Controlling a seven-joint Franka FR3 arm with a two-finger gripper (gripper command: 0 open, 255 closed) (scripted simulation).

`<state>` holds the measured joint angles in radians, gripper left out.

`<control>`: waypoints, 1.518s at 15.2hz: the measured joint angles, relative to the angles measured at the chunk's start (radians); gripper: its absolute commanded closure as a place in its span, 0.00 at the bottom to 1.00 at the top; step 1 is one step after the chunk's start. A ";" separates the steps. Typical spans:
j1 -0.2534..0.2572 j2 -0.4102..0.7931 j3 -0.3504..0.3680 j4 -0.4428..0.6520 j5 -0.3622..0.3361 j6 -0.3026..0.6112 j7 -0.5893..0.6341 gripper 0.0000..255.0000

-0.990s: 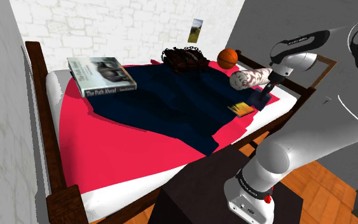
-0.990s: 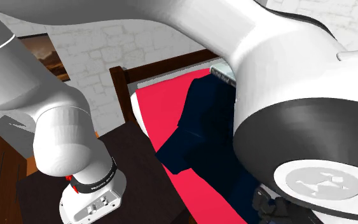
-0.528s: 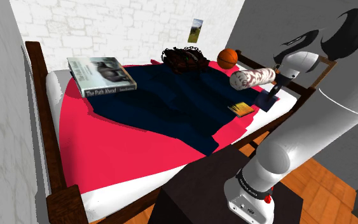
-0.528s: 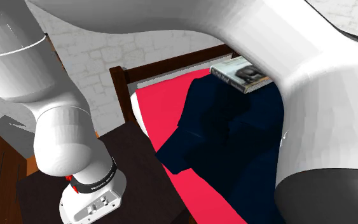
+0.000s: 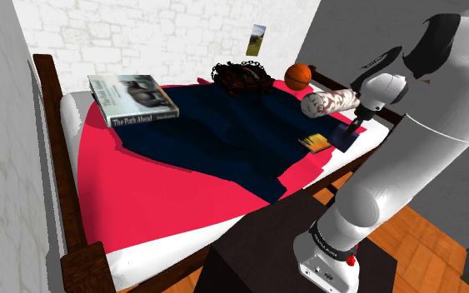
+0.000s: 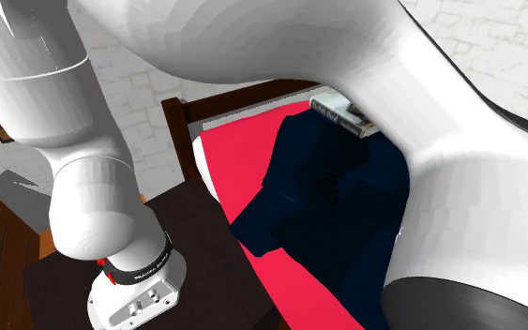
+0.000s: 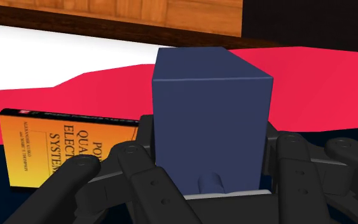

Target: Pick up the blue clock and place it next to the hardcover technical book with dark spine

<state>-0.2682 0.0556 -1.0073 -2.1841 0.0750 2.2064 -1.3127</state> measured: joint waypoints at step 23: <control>-0.141 0.287 0.153 -0.070 0.347 0.228 -0.244 1.00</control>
<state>-0.4093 0.3426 -0.8545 -2.2545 0.4223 2.4339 -1.5572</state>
